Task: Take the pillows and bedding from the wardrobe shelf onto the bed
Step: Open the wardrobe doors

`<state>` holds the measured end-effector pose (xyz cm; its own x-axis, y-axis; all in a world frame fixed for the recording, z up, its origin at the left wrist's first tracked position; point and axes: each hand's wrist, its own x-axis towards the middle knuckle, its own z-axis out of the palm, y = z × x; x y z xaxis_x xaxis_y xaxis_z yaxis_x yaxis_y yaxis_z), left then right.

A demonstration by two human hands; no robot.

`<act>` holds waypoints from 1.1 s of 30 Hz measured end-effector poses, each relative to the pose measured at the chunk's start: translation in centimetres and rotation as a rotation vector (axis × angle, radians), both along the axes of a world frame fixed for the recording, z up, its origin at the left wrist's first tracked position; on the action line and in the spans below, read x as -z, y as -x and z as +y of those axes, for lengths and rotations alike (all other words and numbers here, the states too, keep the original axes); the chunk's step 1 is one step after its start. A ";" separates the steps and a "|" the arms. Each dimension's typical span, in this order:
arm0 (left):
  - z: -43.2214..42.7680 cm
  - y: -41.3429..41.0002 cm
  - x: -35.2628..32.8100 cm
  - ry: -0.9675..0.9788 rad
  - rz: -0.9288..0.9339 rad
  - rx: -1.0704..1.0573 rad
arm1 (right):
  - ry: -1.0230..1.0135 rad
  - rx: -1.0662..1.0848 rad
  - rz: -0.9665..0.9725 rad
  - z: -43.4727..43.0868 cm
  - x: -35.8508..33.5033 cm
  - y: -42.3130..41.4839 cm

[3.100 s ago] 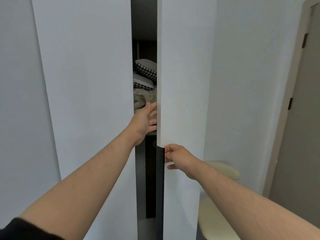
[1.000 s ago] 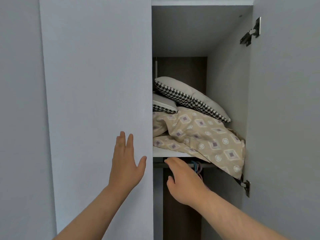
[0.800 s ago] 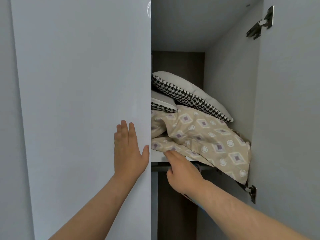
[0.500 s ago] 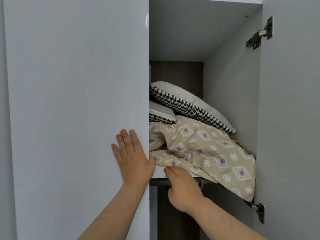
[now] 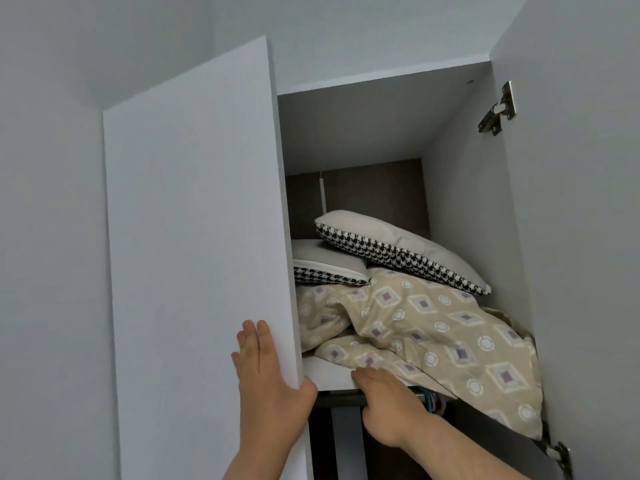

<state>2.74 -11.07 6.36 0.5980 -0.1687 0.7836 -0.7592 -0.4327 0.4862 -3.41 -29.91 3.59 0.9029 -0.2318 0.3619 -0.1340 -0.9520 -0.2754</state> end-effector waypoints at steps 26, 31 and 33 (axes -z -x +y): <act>26.0 11.9 -2.0 0.190 0.521 0.390 | -1.311 -0.972 -0.146 30.2 -13.6 7.4; 30.4 12.7 -2.2 0.206 0.520 0.446 | -1.244 -0.966 -0.174 35.0 -13.0 7.0; 31.7 12.6 -2.1 0.225 0.508 0.440 | -1.210 -0.961 -0.185 36.8 -13.0 6.5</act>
<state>-9.83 20.64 8.50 0.8124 -0.3454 0.4699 -0.4959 0.0146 0.8682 -9.94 6.89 16.54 0.8434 0.1615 0.5125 0.4952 0.1366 -0.8580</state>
